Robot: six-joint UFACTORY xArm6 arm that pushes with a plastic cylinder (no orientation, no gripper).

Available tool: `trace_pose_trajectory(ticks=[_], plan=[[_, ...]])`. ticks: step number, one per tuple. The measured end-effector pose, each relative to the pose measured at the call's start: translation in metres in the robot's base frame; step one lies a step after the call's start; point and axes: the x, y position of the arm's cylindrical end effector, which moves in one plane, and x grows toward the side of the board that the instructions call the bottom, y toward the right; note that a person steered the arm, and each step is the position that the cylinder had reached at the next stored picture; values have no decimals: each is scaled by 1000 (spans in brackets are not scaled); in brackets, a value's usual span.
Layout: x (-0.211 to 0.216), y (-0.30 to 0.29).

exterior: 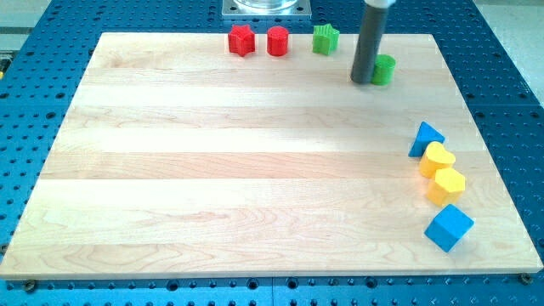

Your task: Slide the green circle above the triangle

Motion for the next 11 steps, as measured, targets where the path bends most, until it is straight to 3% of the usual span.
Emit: trace_pose_trajectory(ticks=[2, 3, 4, 5, 6, 7, 9, 10, 11], plan=[[-79, 12], [-12, 47], [19, 47], [4, -29], [47, -44], [48, 15], [48, 48], [14, 75], [33, 107]])
